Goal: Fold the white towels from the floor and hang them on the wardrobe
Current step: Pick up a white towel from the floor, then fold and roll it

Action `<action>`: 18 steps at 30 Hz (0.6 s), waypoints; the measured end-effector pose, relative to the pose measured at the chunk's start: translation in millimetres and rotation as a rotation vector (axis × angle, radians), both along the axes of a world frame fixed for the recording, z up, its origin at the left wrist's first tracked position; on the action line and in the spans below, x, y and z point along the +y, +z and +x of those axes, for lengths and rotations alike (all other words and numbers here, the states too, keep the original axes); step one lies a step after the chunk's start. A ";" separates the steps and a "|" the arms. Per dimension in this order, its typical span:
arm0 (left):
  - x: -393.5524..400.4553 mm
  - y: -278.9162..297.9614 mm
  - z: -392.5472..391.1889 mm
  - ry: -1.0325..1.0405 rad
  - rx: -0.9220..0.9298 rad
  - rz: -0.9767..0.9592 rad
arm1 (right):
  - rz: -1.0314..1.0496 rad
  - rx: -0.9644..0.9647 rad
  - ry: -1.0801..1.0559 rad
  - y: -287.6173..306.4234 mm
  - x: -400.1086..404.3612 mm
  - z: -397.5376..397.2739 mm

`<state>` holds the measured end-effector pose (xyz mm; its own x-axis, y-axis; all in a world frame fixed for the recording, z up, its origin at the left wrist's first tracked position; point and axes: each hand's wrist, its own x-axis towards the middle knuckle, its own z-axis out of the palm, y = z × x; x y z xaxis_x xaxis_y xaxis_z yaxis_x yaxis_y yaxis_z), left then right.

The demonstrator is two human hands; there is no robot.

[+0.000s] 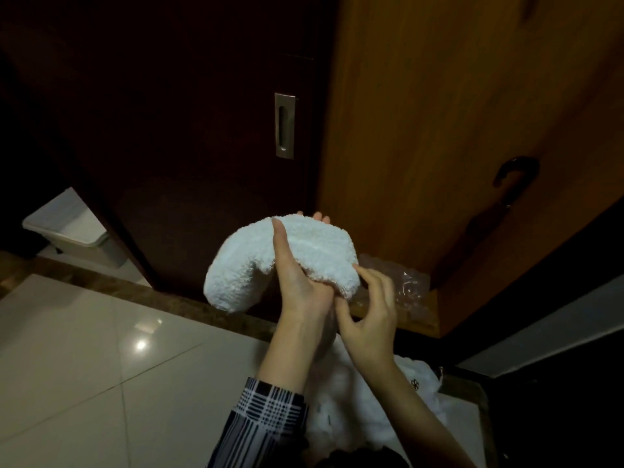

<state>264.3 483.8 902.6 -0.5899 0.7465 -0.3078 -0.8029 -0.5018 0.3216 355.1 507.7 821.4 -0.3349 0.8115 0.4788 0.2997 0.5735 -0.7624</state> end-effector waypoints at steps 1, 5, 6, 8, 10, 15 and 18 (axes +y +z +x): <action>0.0 1.5 -2.4 0.026 0.000 0.015 | -0.044 0.016 -0.017 -4.6 -3.9 -3.7; -2.6 9.0 -6.7 0.093 -0.019 0.037 | -0.151 0.139 -0.085 -9.4 -14.0 -22.4; -3.1 9.4 -6.9 0.101 -0.038 0.030 | -0.174 0.173 -0.096 -6.6 -15.2 -27.3; -5.8 9.0 -7.8 0.113 -0.047 0.000 | -0.221 0.212 -0.093 -4.1 -15.7 -35.1; -9.0 8.7 -12.9 0.119 -0.004 -0.041 | -0.202 0.165 -0.039 -7.0 -9.4 -35.7; -20.3 -9.6 -41.3 0.196 0.232 -0.370 | 0.015 -0.237 0.443 0.9 28.3 -14.4; -26.6 -20.9 -51.2 0.125 0.231 -0.546 | -0.119 -0.377 0.664 8.5 32.7 -8.2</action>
<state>213.0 457.2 881.7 -0.7598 0.4374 -0.4810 -0.6277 -0.3008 0.7180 347.0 540.4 830.0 -0.8927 0.4221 0.1578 0.1732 0.6446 -0.7446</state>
